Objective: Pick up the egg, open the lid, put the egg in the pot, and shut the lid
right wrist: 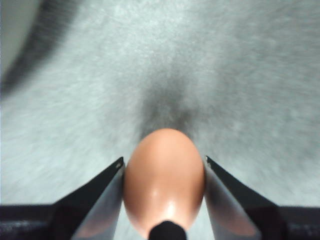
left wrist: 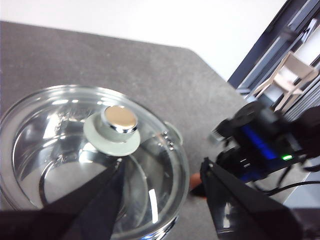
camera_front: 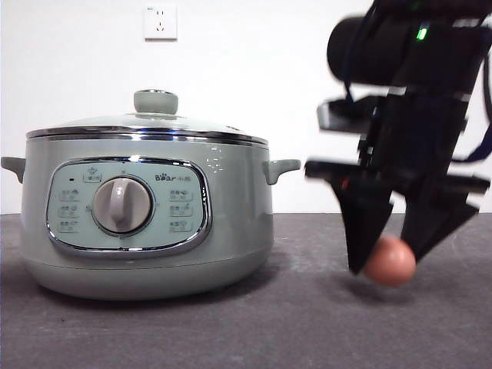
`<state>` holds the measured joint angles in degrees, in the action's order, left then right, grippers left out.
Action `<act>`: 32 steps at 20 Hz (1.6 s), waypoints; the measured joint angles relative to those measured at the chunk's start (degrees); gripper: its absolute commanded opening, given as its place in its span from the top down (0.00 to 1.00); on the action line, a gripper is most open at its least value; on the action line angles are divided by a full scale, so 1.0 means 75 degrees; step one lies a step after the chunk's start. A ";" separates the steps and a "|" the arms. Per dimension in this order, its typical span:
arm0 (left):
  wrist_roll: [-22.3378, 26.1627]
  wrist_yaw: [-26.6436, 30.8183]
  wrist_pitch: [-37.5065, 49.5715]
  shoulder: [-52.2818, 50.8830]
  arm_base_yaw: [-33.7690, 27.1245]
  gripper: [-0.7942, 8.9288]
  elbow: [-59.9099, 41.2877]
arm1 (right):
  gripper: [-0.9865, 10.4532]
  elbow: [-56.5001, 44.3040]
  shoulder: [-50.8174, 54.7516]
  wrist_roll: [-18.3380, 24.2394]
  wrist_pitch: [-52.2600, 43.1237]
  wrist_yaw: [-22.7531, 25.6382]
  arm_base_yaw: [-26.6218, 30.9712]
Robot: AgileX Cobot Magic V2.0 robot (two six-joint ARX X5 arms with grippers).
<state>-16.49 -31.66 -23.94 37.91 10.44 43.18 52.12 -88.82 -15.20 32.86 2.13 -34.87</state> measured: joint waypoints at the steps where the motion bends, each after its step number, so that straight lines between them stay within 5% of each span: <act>1: 0.0050 0.0017 0.0058 0.0230 0.0003 0.62 0.0000 | 0.92 0.0000 0.0332 0.0000 0.0157 0.0000 0.0000; 4: 0.0332 0.0533 0.0230 0.1061 0.0242 0.55 0.0254 | 0.92 0.0000 0.1271 0.0000 0.0612 0.0143 0.0038; 14: 0.1658 0.3147 -0.0061 0.4459 0.1999 0.55 0.2559 | 0.92 0.0000 0.3042 0.0000 0.1411 0.0714 0.0052; 30: 0.1743 0.3203 -0.0093 0.5359 0.2104 0.58 0.2652 | 0.92 0.0000 0.3095 0.0000 0.1495 0.0731 0.0102; 32: 0.1743 0.3203 -0.0102 0.5359 0.2104 0.82 0.2652 | 0.92 0.0000 0.3095 0.0000 0.1495 0.0729 0.0102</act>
<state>-3.42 -7.64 -24.71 78.11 26.22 63.07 52.12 -65.60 -15.20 44.07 7.60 -34.11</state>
